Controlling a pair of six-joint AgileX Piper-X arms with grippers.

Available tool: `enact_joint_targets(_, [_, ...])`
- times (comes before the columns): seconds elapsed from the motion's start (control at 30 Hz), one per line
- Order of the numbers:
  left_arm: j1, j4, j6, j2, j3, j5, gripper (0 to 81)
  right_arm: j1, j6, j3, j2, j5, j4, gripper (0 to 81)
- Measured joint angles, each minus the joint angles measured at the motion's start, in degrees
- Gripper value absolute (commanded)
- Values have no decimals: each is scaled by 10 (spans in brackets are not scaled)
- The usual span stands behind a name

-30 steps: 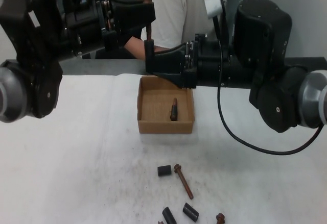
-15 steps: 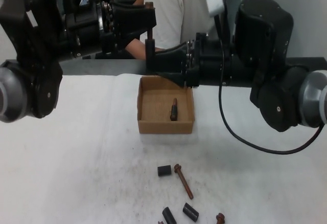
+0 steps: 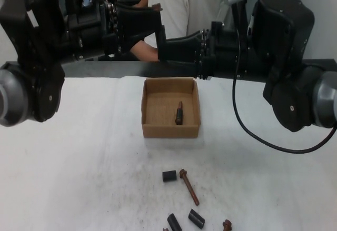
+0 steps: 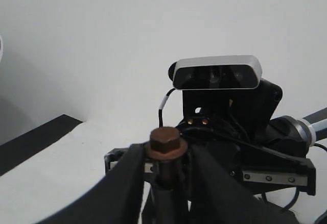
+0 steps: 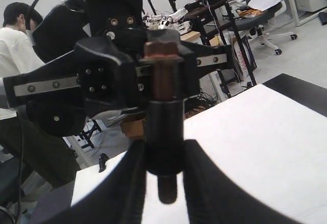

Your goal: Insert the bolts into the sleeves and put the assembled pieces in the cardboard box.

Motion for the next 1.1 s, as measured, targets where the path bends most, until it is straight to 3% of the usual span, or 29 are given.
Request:
enact_joint_targets(0.3, [-1,21,-6,0,0,28,458,-5,9,0,0,18,1,8])
enact_joint_targets(0.57, [-3,24,-28,0,0,30,461,-8,9,0,0,19,4,8])
enact_joint_targets(0.83, [45,28,-96,0,0,81,461,-38,-46,0,2,35,82,8])
enact_joint_targets(1.1, [45,29,-122,0,0,113,461,-44,-72,0,2,48,96,8])
